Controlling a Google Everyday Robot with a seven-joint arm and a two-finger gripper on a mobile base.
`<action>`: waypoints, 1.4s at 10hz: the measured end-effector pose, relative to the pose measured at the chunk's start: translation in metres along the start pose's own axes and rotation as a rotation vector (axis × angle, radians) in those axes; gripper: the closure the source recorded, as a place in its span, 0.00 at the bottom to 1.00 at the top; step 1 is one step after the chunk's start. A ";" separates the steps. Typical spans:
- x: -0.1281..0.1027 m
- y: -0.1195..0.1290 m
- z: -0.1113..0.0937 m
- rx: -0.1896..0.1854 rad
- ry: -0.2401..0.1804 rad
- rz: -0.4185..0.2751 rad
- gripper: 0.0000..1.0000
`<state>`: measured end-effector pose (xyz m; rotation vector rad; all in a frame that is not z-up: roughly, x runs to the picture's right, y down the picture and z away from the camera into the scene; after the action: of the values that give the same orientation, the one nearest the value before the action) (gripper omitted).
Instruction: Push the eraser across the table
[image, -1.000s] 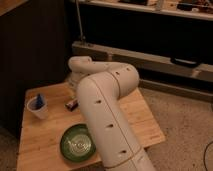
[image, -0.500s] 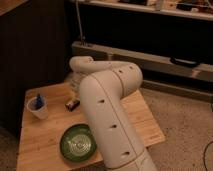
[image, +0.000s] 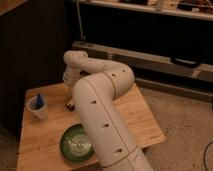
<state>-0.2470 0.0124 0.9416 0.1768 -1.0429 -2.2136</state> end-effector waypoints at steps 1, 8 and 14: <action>-0.006 0.003 0.006 0.002 0.005 -0.001 1.00; -0.041 0.007 0.020 0.039 -0.077 0.003 1.00; -0.092 0.002 0.007 0.057 -0.144 0.034 1.00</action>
<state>-0.1782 0.0734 0.9335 0.0241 -1.1791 -2.1931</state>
